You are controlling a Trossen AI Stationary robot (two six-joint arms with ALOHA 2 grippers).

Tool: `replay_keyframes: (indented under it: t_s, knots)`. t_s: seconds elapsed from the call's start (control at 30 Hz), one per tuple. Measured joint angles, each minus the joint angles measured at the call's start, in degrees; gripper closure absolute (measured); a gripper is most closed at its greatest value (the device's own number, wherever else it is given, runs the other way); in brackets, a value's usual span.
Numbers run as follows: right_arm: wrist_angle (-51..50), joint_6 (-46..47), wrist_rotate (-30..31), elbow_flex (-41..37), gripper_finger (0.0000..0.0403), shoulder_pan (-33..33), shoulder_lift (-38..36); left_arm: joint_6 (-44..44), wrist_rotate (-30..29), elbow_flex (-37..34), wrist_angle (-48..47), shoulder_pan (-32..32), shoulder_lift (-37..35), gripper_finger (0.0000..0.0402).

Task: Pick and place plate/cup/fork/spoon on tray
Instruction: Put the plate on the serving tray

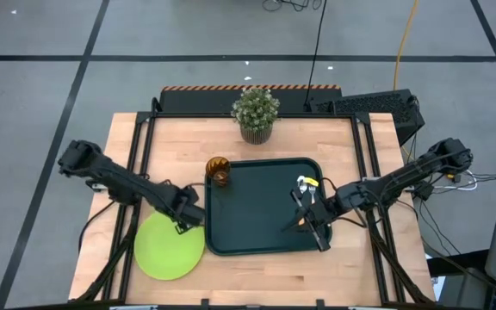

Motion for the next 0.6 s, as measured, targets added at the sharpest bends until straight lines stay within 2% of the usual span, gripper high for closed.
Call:
replay_keyframes:
  t_s: [0.23, 0.47, 0.6]
  knots:
    - [-0.14, 0.15, 0.07, 0.0, 0.0403, -0.36, 0.0, 3.0, -0.86, 0.59, -0.65, 5.0, -12.8, 0.0316]
    - [0.0, 0.81, 0.05, 0.0, 0.0403, -0.35, 0.0, 5.87, 9.82, 0.59, 0.53, 13.56, -18.06, 0.0316]
    - [-0.83, 1.8, -0.11, 0.0, 0.0403, -0.35, 0.0, 2.34, 12.32, 0.59, 1.16, 12.79, -18.02, 0.0316]
